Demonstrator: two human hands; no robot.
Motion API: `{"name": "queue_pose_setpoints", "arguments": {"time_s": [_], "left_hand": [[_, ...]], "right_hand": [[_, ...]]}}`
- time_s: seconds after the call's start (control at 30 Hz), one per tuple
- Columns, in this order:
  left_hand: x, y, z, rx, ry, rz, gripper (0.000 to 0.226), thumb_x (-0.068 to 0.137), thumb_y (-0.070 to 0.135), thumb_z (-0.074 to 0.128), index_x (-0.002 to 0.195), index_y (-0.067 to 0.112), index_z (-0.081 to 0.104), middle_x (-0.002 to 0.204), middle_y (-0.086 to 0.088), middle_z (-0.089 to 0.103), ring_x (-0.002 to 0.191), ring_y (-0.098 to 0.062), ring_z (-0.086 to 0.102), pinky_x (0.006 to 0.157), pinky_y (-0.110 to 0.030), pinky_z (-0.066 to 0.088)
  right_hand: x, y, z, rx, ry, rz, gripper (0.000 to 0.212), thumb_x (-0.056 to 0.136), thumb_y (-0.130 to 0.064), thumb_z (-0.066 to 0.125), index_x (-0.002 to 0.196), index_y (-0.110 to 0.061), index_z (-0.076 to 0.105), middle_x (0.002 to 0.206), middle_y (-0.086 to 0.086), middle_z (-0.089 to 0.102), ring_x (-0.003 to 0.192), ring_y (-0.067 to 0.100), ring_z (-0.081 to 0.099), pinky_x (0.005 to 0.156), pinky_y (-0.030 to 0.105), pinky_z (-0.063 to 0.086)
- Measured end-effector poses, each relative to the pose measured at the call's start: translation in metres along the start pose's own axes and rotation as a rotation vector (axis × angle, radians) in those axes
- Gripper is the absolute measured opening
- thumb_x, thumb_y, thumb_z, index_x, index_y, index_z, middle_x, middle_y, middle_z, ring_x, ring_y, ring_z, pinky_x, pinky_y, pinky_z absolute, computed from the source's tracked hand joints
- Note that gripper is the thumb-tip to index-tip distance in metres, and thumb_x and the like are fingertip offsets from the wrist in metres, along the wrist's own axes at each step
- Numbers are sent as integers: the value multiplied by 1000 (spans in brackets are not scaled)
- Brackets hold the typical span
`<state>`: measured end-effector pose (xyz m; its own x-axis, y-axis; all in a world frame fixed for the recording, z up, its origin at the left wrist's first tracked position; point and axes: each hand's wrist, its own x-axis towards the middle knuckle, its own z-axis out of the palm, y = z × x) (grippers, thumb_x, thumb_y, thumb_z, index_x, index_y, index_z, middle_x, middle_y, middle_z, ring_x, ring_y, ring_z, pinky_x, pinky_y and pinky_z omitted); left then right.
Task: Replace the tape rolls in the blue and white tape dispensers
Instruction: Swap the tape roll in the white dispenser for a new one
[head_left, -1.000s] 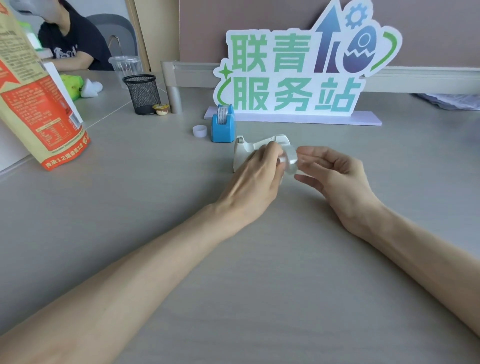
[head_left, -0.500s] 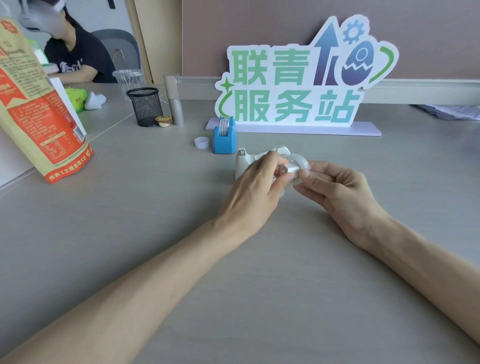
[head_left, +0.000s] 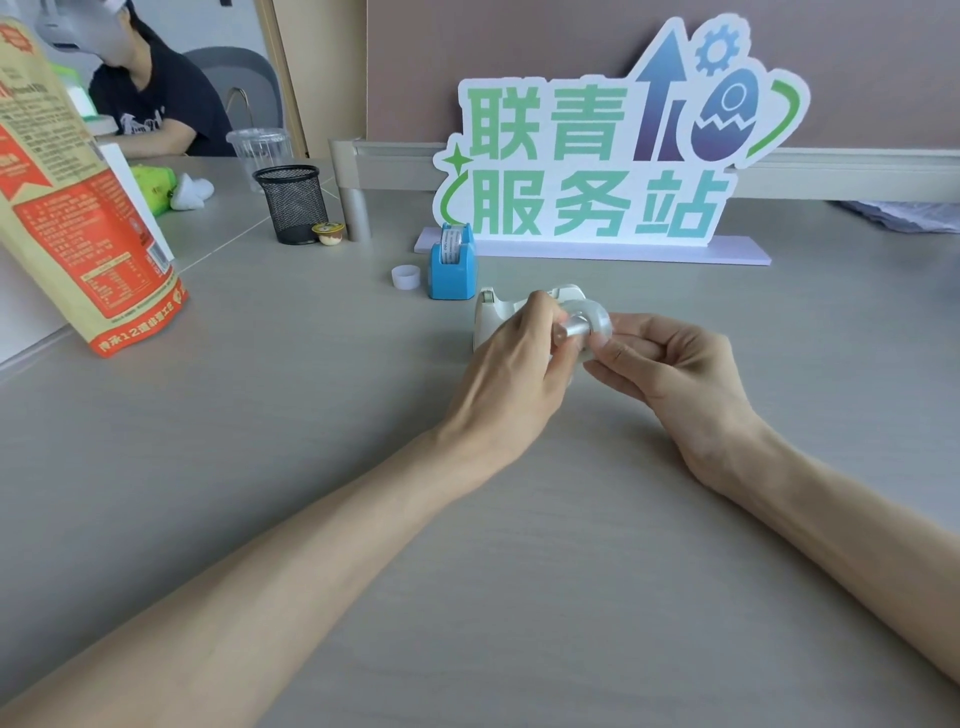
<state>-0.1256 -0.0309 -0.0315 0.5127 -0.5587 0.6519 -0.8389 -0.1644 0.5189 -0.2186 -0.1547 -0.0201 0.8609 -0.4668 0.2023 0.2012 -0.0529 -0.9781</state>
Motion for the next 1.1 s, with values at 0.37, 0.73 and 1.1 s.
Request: {"name": "queue_pose_setpoints", "arguments": {"time_s": [0.37,0.73,1.1], "left_hand": [[4,2,0,-70,-57,-77,13,96,16,50,93,4,44,82,-9,65,66,-22,52,65,-39,45],[7,-1,-8,-348,26,-336,37,79,34,75,106,23,53,75,8,54,71,-10,53,66,-16,40],[5,-3,-13,-557,-97,-424,25,82,29,74,103,17,70,102,2,71,98,-16,64,82,-36,57]], "right_hand": [[-3,-1,2,-104,-1,-92,18,89,-11,68,106,-10,72,93,-3,79,93,6,73,83,16,54],[2,2,-4,114,-45,31,22,96,-4,55,114,-1,66,109,16,74,109,24,69,101,34,51],[1,-1,-8,112,-80,42,39,76,-14,72,114,-4,68,114,14,73,111,27,68,104,41,48]]}}
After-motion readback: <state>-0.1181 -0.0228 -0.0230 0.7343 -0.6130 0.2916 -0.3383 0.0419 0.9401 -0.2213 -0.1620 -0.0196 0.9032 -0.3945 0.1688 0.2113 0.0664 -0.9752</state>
